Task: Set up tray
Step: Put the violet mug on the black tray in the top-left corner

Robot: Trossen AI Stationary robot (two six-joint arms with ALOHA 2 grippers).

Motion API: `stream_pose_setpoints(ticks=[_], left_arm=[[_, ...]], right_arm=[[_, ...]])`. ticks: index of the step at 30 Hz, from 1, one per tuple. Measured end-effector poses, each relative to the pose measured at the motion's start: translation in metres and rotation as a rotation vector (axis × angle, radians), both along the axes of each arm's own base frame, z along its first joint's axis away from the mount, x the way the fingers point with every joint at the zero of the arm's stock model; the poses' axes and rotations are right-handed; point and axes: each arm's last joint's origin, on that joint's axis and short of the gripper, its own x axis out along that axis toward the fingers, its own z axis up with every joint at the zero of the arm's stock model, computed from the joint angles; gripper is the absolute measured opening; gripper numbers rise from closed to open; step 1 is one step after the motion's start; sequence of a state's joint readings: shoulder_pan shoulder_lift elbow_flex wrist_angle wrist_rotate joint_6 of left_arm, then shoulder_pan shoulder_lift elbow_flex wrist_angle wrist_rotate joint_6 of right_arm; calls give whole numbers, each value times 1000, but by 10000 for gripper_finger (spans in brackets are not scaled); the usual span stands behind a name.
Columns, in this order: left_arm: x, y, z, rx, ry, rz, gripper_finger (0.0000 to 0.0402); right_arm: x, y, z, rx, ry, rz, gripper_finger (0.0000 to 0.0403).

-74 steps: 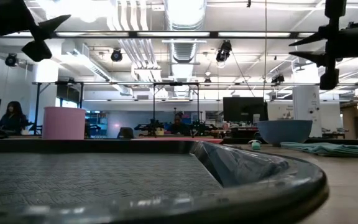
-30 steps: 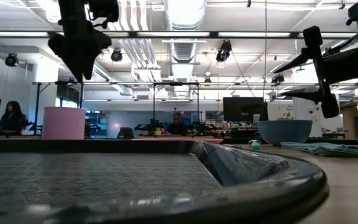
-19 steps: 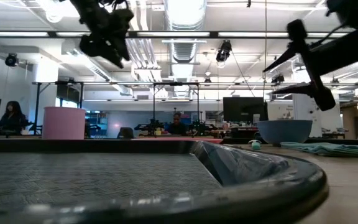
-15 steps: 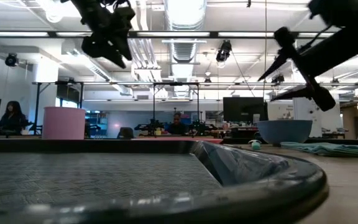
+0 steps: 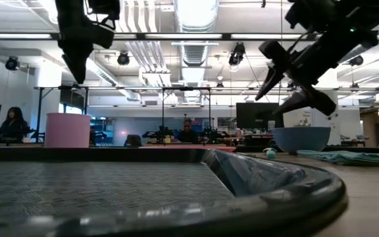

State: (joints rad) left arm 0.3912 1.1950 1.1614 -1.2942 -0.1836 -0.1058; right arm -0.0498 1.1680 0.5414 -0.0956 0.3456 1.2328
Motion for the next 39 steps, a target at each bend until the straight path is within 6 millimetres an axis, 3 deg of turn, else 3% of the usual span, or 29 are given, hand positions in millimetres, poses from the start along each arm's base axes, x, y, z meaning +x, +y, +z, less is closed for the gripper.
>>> stream_pose_setpoints(ticks=[4,10,17,24,32,39], left_arm=[[4,2,-8,35,21,-151,143],[2,2,-40,32,106,-293,143],[0,3,-73,88,158,-316,143],[3,5,-66,121,128,-288,143],[9,7,-28,212,42,-374,143],[4,10,-39,85,109,-513,143]], right_arm=[[14,0,6,-84,57,142,231],[34,0,11,-146,100,249,231],[50,0,10,-146,158,313,229],[56,1,3,-124,189,362,230],[55,1,3,-155,212,383,230],[52,1,0,-202,259,437,232]])
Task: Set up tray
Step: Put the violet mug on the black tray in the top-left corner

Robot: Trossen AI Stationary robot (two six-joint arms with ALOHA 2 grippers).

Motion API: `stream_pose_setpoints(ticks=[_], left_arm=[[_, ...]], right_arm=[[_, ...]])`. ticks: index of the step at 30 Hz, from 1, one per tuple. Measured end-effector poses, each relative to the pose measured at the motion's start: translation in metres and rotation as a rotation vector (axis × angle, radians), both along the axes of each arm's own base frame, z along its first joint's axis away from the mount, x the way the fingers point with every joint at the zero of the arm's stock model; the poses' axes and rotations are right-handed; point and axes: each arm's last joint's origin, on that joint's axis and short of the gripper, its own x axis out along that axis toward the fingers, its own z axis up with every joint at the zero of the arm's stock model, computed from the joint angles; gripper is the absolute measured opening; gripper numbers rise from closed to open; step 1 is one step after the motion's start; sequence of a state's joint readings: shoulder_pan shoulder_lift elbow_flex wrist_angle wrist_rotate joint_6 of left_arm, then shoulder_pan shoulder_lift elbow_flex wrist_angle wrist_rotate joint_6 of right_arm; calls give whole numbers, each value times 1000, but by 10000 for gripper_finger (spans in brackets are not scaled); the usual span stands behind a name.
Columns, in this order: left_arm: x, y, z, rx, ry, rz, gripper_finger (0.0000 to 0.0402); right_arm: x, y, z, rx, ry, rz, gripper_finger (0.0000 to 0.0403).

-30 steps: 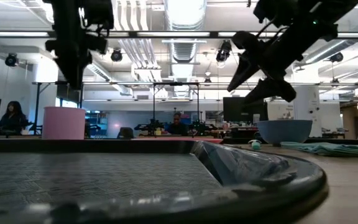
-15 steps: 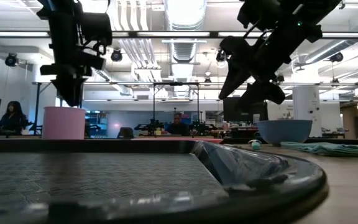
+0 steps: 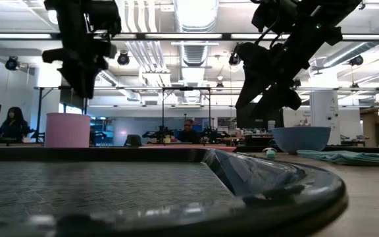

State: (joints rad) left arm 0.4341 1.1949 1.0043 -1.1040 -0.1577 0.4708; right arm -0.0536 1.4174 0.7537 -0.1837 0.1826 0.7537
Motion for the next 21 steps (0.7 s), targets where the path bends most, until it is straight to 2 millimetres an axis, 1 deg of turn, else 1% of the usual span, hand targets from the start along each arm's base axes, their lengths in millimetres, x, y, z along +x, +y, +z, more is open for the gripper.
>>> stream_pose_setpoints(ticks=[3,7,13,16,21], left_arm=[[2,2,-4,-9,20,-9,143],[5,9,-13,-18,68,-27,143],[7,26,-32,-61,149,25,143],[11,33,-39,-72,158,43,143],[15,37,-49,-90,188,48,143]], right_arm=[[-2,0,-3,-4,10,4,233],[-3,0,-6,-5,20,4,232],[-6,0,-10,-2,36,6,231],[-7,0,-10,-2,37,6,230],[-7,1,-11,-1,38,6,230]])
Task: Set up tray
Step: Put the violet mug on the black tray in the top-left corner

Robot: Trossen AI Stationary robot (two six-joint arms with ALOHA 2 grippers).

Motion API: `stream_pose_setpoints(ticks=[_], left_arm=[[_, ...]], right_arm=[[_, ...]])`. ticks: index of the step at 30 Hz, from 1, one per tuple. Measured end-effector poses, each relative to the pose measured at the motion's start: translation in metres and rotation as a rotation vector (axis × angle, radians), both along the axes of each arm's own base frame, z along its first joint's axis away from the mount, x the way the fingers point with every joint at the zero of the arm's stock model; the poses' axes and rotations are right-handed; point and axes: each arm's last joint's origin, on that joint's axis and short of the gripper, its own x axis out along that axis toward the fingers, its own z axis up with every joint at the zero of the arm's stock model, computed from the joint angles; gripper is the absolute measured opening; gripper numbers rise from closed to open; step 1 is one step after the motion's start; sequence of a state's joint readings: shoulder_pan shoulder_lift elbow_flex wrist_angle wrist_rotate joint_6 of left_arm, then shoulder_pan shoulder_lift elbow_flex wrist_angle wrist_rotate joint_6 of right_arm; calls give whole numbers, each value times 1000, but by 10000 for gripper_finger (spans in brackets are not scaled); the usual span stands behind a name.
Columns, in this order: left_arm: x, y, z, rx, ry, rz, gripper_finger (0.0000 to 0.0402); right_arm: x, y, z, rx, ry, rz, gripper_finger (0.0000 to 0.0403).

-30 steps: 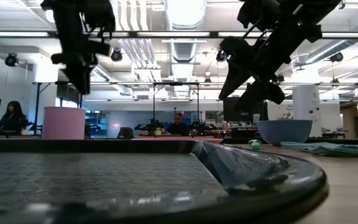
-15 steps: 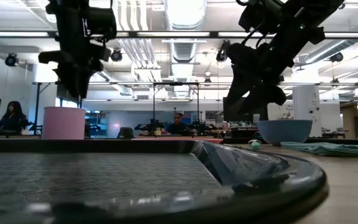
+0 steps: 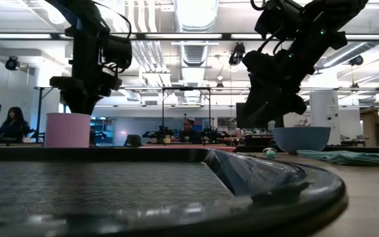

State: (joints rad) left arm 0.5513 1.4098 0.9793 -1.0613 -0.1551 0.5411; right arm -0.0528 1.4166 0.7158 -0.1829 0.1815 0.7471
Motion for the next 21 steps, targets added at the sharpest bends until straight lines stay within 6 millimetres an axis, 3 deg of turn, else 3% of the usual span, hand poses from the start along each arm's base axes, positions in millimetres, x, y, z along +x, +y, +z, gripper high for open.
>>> stream_pose_setpoints(ticks=[6,13,15,18,21], left_arm=[[2,1,-9,-26,32,18,127],[-3,-2,-7,-52,66,77,16],[-6,-4,-6,-68,91,111,7],[-8,-8,6,-76,109,146,2],[-10,-18,34,-64,90,165,1]], right_arm=[[0,0,0,0,0,0,228],[0,0,0,0,0,0,228],[0,0,0,0,0,0,228],[0,0,0,0,0,0,228],[0,0,0,-1,0,0,228]])
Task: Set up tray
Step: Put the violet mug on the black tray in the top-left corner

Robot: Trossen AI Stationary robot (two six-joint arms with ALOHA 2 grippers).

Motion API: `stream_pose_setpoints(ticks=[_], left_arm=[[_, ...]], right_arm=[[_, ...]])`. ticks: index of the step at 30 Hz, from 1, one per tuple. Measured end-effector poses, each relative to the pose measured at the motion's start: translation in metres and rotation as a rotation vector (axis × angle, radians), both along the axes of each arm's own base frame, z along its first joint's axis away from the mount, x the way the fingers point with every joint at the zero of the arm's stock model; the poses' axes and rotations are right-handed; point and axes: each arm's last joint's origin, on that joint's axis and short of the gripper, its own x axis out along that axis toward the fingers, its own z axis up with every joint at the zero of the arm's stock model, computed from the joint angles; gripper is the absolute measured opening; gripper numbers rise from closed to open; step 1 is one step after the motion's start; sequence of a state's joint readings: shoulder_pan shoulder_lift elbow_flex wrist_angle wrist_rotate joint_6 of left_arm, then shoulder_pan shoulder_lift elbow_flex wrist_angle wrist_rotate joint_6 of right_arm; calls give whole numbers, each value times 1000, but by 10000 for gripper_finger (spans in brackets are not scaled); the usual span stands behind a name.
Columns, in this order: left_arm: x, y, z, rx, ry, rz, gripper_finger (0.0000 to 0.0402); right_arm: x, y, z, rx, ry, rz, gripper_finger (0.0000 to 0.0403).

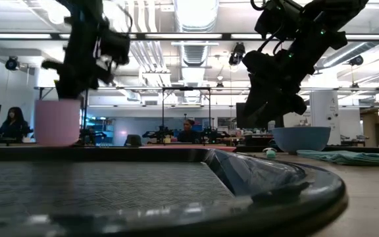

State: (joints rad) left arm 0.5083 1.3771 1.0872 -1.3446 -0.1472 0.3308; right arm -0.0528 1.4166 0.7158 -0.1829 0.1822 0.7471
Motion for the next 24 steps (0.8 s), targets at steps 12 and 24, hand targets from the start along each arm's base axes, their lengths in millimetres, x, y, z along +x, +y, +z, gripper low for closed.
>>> stream_pose_setpoints(ticks=[12,24], left_arm=[[-28,-76,61,-77,-156,147,1],[-38,-139,-8,-72,-71,158,0]], right_arm=[[0,0,0,-9,2,10,228],[1,0,1,-6,-9,3,228]])
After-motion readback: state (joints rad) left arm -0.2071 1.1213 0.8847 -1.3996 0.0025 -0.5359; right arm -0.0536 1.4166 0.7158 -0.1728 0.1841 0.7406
